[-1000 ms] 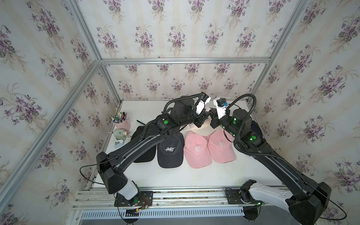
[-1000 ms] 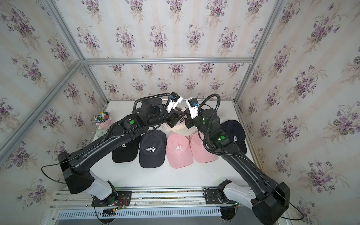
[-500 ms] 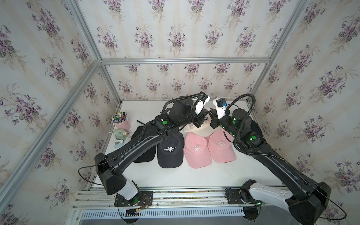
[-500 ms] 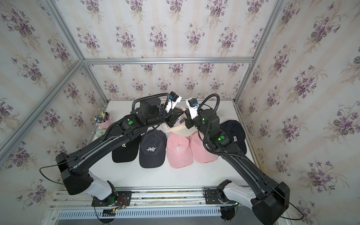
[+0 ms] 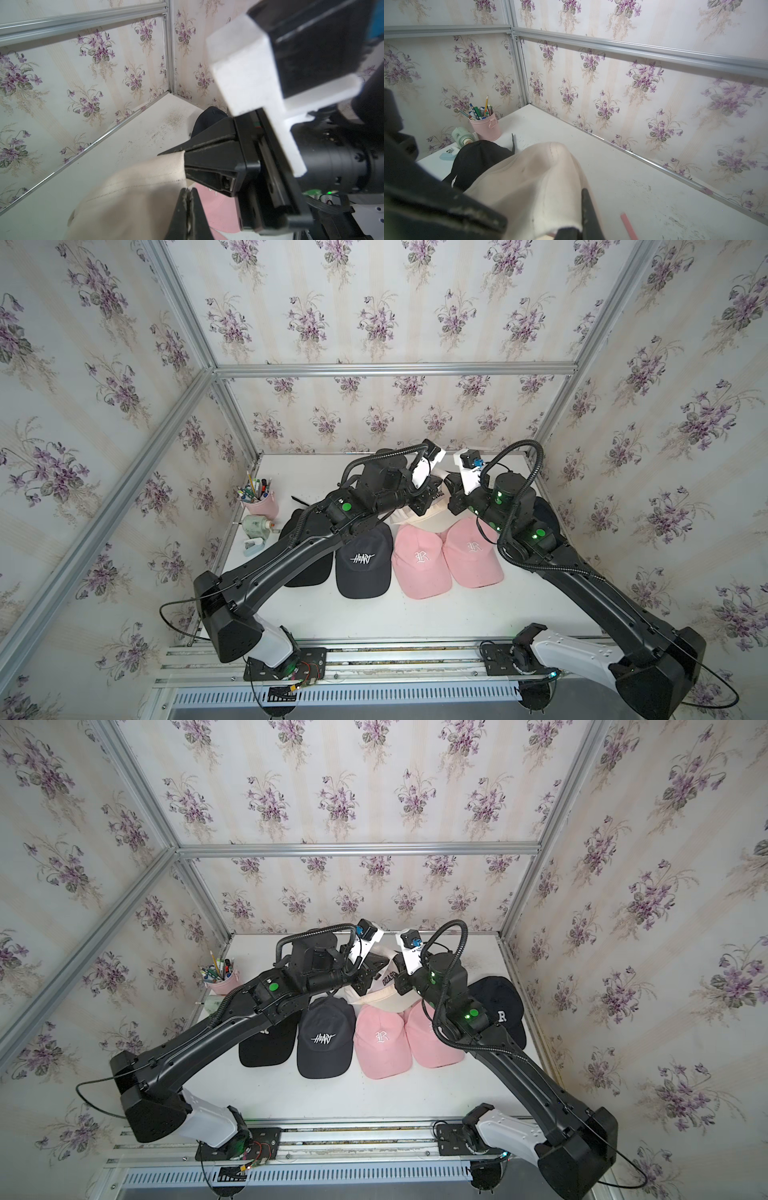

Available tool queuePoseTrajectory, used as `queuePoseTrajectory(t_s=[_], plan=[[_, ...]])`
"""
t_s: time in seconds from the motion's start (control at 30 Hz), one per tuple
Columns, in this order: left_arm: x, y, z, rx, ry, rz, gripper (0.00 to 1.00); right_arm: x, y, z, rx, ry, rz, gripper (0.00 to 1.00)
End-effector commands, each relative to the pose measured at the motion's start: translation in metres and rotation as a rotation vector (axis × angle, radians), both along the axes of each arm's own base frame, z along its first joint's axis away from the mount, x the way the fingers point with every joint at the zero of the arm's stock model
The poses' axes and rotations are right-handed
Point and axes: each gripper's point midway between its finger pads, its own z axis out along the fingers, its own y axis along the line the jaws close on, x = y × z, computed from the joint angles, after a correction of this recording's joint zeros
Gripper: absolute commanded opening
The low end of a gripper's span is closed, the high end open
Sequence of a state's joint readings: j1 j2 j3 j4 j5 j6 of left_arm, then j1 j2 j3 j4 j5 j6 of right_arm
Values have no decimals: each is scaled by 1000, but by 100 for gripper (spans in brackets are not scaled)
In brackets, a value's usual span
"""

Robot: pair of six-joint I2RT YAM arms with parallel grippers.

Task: Open the adjustable buckle of the baseball cap
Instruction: Open the adjustable buckle on the baseball cap.

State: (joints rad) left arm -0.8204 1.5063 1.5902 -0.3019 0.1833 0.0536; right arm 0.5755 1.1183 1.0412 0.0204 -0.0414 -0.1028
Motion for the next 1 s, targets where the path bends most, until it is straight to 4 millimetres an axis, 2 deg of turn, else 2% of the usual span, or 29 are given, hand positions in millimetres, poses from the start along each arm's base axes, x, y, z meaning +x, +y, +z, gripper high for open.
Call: queuePoseTrajectory(t_s=[0.0, 0.3, 0.4, 0.43, 0.47, 0.67, 0.87, 0.97], plan=[[-5, -3, 18, -55, -57, -38, 0, 1, 2, 5, 33, -4, 12, 0], [-19, 4, 30, -91, -96, -71, 0, 6, 4, -7, 53, 51, 21, 0], [-21, 4, 26, -85, -95, -80, 0, 6, 8, -10, 70, 70, 38, 0], [-26, 8, 34, -99, -109, -83, 0, 7, 9, -13, 71, 78, 40, 0], [-28, 10, 37, -105, -113, -85, 0, 15, -2, -15, 73, 83, 7, 0], [-31, 12, 34, -97, -117, -91, 0, 19, -2, -18, 87, 104, 11, 0], [-27, 9, 30, -81, -116, -91, 0, 18, 0, -11, 111, 99, 28, 0], [-25, 7, 29, -74, -112, -90, 13, 15, 1, -4, 123, 93, 42, 0]])
